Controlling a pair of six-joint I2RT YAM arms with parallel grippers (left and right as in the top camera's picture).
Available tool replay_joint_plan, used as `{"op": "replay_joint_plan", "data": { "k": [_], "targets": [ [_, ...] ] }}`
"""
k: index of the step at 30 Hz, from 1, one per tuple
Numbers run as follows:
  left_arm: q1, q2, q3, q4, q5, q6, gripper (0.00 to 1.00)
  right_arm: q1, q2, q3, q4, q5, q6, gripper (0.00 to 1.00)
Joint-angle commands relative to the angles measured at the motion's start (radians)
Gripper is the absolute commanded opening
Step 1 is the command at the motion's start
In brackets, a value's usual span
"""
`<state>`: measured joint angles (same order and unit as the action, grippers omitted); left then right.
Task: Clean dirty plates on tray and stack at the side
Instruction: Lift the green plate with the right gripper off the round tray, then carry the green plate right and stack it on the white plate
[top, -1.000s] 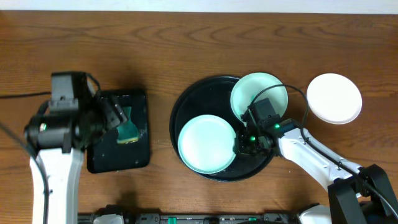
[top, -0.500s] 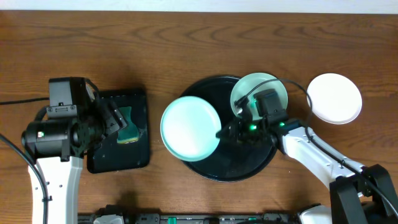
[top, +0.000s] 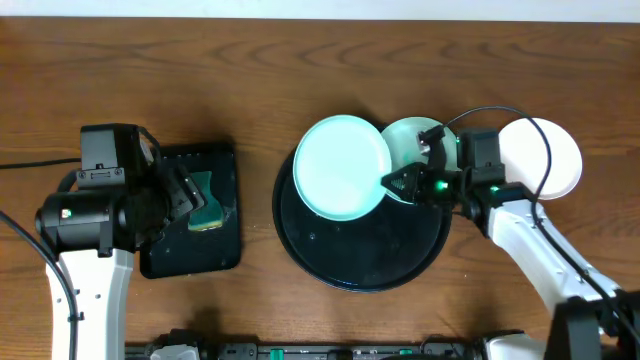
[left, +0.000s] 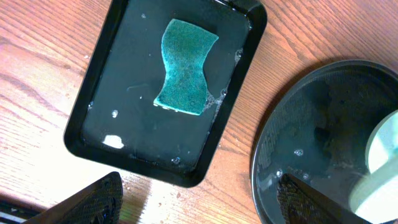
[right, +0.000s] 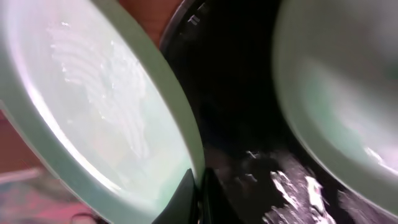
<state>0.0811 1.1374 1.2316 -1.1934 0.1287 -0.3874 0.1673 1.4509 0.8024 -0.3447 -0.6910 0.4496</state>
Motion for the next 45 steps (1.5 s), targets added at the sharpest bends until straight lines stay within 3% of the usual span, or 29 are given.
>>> {"op": "replay_joint_plan", "data": {
  "k": [1,8,15,28,39,45],
  "targets": [
    [-0.002,0.002,-0.003,-0.003,0.002,0.013,0.80,-0.002,-0.062,0.113,-0.157,0.247,-0.166,0.02],
    [-0.002,0.002,-0.003,0.002,0.001,0.013,0.80,0.055,-0.079,0.357,-0.534,0.609,-0.230,0.02],
    [-0.002,0.013,-0.004,0.001,0.001,0.013,0.80,0.194,-0.079,0.510,-0.708,0.928,-0.227,0.01],
    [-0.002,0.045,-0.006,0.001,0.002,0.013,0.80,0.522,-0.076,0.526,-0.769,1.396,-0.294,0.01],
    [-0.002,0.051,-0.006,0.001,0.001,0.013,0.80,0.810,-0.073,0.526,-0.769,1.868,-0.455,0.02],
    [-0.002,0.051,-0.012,0.002,0.001,0.013,0.80,0.911,-0.061,0.526,-0.666,2.187,-0.697,0.01]
  ]
}}
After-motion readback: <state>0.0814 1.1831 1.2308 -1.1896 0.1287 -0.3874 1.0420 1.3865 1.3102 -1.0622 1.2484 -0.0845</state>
